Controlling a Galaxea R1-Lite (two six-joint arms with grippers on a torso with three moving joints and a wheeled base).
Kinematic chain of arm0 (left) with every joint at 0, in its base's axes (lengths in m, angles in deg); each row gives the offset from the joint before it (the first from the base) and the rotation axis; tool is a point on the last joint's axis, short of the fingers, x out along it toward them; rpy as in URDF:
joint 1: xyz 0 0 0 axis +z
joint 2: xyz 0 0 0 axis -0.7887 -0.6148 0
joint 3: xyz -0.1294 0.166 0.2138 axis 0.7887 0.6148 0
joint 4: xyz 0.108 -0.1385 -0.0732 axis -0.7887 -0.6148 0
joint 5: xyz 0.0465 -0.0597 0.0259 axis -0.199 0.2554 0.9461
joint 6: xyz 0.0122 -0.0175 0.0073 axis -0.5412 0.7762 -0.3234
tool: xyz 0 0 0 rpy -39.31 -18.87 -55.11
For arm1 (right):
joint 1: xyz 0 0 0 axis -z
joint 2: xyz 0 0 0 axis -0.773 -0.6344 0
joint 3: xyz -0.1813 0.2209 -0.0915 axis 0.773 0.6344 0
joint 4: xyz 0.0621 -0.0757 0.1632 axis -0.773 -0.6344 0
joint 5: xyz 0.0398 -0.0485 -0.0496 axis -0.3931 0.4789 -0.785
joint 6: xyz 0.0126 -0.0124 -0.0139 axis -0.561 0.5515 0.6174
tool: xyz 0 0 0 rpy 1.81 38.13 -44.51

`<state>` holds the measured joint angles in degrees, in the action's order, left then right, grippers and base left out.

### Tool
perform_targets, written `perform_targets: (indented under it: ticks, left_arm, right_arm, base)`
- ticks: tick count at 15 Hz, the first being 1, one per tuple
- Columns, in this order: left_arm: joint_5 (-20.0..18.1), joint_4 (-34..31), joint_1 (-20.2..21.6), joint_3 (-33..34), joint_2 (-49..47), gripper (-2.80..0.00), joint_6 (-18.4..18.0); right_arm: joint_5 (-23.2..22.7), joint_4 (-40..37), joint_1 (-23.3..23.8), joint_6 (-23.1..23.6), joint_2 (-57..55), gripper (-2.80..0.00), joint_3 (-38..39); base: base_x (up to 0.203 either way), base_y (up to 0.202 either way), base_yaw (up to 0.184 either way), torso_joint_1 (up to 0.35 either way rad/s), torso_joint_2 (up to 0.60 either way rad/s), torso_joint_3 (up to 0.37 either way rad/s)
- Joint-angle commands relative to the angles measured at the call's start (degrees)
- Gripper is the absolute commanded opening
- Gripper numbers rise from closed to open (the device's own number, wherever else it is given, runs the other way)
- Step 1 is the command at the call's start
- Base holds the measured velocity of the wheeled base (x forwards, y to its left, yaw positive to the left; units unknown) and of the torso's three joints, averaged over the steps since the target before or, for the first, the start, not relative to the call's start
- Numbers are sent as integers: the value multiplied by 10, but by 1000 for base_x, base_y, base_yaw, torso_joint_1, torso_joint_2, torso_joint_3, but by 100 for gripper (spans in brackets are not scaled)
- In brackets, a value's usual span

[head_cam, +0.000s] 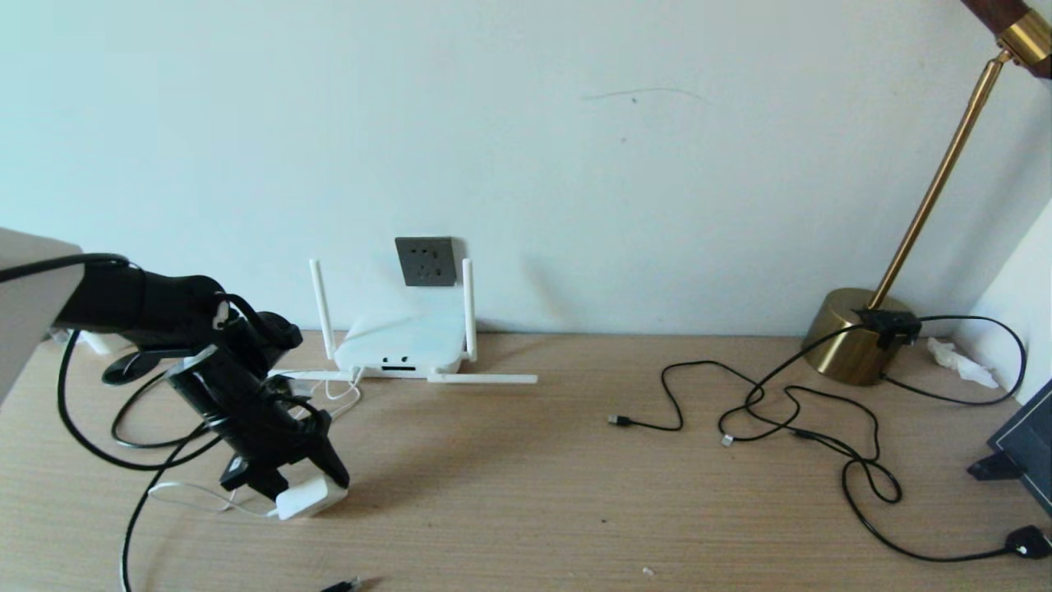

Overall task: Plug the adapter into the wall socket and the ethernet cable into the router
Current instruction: Align plug and socket

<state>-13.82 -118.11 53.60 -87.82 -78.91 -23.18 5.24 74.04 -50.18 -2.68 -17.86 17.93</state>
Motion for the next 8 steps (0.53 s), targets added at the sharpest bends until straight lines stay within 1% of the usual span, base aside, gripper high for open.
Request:
perform_targets:
  ticks: [1,3,4,8]
  left_arm:
    - [-1,-2,0,0,-1,-280,1]
    - [-2,-3,1,-3,2,-280,1]
    - [-2,-3,1,-3,3,0,1]
    - [-6,-3,1,-3,1,0,1]
  right_arm:
    - [0,0,0,0,0,-280,0]
    - [0,1,0,0,0,-280,0]
    - [0,0,0,0,0,-280,0]
    - [0,0,0,0,0,-280,0]
  base:
    - [0,0,0,0,0,0]
    - [0,0,0,0,0,0]
    - [0,0,0,0,0,0]
    - [0,0,0,0,0,0]
